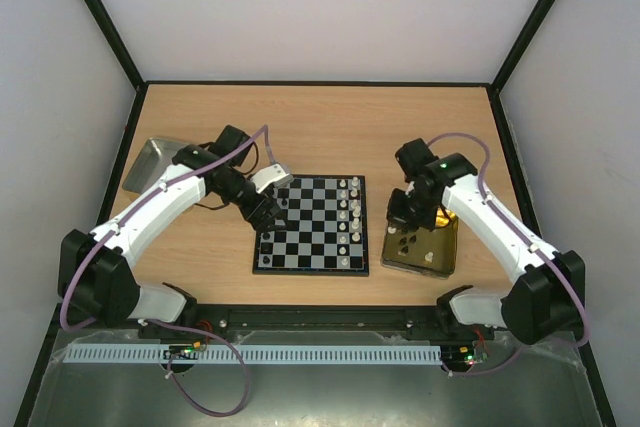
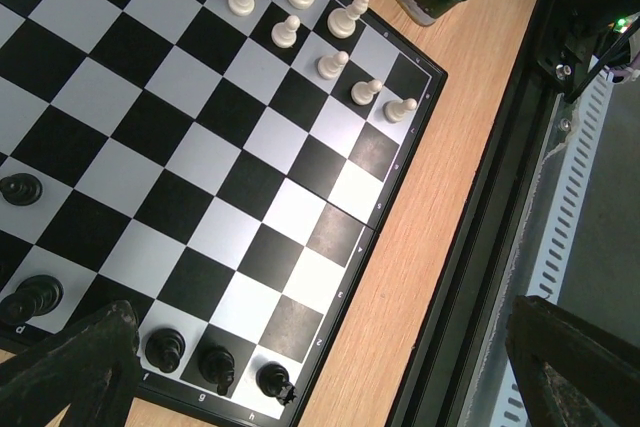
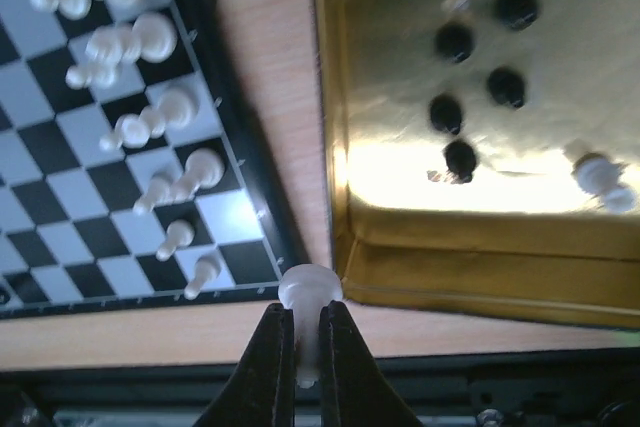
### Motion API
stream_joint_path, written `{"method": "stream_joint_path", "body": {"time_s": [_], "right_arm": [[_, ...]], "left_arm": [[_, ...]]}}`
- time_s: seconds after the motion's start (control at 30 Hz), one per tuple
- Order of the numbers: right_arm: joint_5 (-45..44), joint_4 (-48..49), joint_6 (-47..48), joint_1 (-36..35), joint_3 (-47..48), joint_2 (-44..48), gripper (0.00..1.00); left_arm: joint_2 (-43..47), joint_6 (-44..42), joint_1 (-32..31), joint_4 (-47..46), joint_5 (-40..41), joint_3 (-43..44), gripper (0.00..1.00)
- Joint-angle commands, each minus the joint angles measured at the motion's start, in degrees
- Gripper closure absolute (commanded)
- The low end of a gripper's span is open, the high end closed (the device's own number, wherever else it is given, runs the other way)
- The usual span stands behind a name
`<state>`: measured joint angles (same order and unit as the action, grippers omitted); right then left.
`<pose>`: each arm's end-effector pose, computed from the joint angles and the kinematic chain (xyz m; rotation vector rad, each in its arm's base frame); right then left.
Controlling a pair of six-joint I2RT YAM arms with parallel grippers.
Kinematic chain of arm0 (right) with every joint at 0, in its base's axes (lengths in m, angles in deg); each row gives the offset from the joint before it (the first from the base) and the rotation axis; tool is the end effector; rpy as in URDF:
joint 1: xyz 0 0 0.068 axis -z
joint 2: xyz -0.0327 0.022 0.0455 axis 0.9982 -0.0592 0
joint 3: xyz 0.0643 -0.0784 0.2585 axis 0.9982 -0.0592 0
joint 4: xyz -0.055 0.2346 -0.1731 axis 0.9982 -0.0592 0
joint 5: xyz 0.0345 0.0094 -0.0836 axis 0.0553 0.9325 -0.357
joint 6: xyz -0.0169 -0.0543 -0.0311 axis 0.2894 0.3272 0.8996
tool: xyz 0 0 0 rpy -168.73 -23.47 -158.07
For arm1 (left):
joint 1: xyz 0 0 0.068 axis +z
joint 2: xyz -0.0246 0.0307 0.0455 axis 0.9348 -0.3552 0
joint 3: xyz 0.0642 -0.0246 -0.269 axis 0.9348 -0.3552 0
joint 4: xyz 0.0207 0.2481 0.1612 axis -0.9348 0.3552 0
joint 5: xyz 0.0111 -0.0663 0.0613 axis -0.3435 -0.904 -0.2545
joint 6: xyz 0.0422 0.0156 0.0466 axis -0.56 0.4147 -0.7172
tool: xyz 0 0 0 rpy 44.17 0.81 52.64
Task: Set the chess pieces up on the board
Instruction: Place the chess piece on the chessboard.
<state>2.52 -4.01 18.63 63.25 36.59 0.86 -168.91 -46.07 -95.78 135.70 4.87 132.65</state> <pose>0.2295 0.1163 0.2546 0.4120 3.0408 0.5942 0.2555 -0.1621 0.2606 1.2732 2.3046 -0.8996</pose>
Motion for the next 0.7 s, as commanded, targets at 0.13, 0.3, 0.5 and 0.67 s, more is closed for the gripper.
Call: {"method": "stream_joint_path", "body": {"time_s": [0.13,0.3,0.5,0.67], "right_arm": [[6.34,1.77,-2.89,-6.65,-0.13,-3.88,0.98],[5.57,5.53,-4.27,-9.5,-0.87,-7.34,0.98],[4.65,8.13,-4.73,-12.0,-0.52,-12.07,0.98],[4.36,9.29,-3.88,-12.14,-0.77,-14.52,0.98]], "left_arm": [[-0.87,0.55,-0.39,-0.36,-0.06,0.55,0.01],[-0.86,1.12,-0.39,-0.83,1.03,0.2,0.01],[-1.61,1.42,-0.35,-0.99,2.0,0.49,0.01],[-1.75,1.51,-0.39,-1.16,2.44,0.55,0.01]]}}
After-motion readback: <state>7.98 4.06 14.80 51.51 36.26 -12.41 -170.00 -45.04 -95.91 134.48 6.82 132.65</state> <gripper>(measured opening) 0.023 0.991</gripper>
